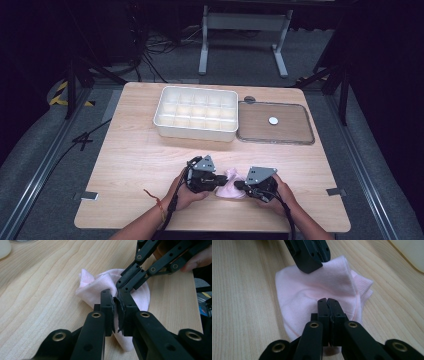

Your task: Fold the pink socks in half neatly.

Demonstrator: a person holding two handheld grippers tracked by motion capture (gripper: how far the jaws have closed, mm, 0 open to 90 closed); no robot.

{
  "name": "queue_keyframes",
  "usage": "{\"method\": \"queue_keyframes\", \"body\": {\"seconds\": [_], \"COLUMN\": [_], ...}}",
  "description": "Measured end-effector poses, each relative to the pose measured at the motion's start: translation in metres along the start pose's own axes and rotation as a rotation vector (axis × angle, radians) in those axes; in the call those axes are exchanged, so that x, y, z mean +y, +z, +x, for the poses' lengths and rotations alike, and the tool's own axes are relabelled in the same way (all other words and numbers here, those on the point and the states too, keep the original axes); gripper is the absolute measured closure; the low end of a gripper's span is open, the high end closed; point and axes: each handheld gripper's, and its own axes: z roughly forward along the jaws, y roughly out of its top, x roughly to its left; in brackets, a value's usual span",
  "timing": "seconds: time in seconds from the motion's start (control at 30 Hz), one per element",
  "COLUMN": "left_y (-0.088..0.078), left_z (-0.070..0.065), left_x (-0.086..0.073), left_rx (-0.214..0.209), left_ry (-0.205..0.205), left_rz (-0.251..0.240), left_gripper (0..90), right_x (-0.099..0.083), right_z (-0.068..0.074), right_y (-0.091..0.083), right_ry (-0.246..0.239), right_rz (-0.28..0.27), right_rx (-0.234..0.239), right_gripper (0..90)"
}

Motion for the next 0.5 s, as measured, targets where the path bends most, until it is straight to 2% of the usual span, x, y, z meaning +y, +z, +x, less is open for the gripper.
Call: {"method": "queue_keyframes", "body": {"seconds": [0.1,0.2,0.27,0.3,0.37,0.4,0.5], "left_y": [-0.0009,0.0011,0.0028,0.0029,-0.0009,-0.0025,-0.0028], "left_z": [0.0016,0.0021,0.0010,0.0009,0.0035,0.0044,0.0027], "left_x": [-0.0005,-0.0009,-0.0011,-0.0013,-0.0028,-0.0031,-0.0084], "left_rx": [0.007,0.014,0.051,0.068,0.072,0.067,-0.009], "left_ry": [-0.006,-0.008,-0.010,-0.021,-0.044,-0.051,-0.085], "left_rz": [0.002,0.024,0.048,0.058,0.063,0.076,0.124], "left_gripper": [82.6,71.2,62.6,55.8,51.5,49.5,47.3], "right_x": [0.0002,0.0002,0.0002,0.0002,0.0003,0.0004,-0.0001], "right_z": [0.0000,0.0002,0.0004,0.0006,0.0012,0.0015,0.0009], "right_y": [0.0004,0.0002,0.0001,0.0000,0.0001,0.0000,0.0002], "right_ry": [-0.003,-0.004,-0.001,-0.002,-0.004,-0.006,-0.003], "right_rz": [0.001,0.001,0.000,0.001,0.000,0.001,-0.001], "right_rx": [-0.005,-0.005,-0.002,-0.002,-0.005,-0.007,-0.006], "right_gripper": [89.5,89.4,89.4,89.4,89.4,89.4,89.4]}}
